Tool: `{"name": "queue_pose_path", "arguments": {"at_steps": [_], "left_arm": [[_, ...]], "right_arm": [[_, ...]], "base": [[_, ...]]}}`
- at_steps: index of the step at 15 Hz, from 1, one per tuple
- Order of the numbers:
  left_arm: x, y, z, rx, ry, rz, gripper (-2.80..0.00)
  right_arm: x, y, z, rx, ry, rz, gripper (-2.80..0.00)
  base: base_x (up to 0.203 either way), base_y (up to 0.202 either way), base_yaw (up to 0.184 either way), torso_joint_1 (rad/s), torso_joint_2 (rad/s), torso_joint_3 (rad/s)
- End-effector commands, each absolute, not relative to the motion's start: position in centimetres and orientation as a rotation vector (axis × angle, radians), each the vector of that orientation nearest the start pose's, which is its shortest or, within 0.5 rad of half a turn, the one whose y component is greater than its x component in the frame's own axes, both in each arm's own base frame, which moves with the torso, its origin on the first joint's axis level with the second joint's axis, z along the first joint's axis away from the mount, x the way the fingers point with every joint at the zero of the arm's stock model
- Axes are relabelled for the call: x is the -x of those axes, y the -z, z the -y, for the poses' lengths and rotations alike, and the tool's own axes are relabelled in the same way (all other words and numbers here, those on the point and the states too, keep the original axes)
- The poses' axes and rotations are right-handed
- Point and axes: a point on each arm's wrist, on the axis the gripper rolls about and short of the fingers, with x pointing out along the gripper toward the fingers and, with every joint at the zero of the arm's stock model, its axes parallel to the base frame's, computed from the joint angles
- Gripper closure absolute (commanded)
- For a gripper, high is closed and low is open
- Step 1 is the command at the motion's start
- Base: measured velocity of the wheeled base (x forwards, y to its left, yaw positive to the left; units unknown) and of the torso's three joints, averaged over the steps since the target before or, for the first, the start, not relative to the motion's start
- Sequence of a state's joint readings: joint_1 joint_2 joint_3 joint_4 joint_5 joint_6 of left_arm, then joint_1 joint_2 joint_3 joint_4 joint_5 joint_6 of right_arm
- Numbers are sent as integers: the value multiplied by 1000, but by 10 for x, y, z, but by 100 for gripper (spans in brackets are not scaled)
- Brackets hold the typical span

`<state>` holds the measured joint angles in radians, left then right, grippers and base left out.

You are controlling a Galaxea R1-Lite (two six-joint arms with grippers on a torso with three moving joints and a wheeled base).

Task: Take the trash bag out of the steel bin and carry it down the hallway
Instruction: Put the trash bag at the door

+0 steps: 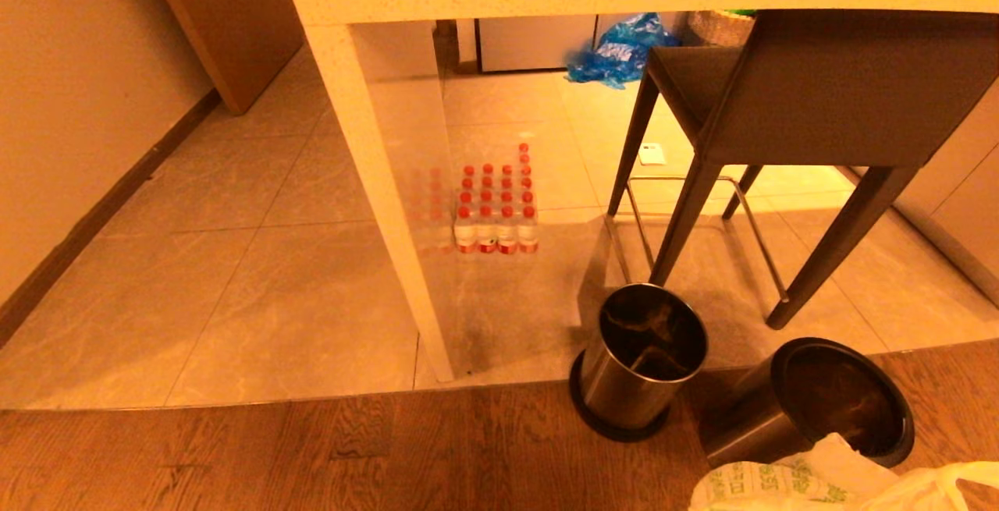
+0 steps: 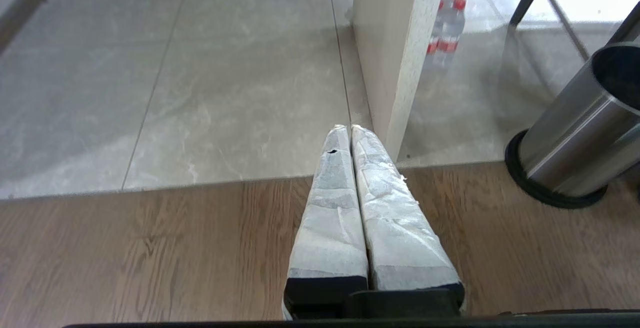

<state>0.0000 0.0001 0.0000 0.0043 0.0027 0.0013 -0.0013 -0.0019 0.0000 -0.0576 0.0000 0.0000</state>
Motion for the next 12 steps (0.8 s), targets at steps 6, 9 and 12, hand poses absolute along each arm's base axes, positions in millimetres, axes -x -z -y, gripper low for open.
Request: {"name": "queue_pose_path", "arguments": {"at_steps": [6, 9, 12], "left_arm": [[23, -75, 0, -2, -3, -5, 0], [23, -75, 0, -2, -3, -6, 0], [23, -75, 0, -3, -2, -5, 0]], "right_arm": [[21, -75, 0, 0, 2, 35, 0], [21, -75, 0, 0, 2, 35, 0], [21, -75, 0, 0, 2, 35, 0]], "base": [[0, 0, 0, 3, 0, 204], [0, 0, 0, 1, -1, 198], [0, 0, 0, 3, 1, 134]]}}
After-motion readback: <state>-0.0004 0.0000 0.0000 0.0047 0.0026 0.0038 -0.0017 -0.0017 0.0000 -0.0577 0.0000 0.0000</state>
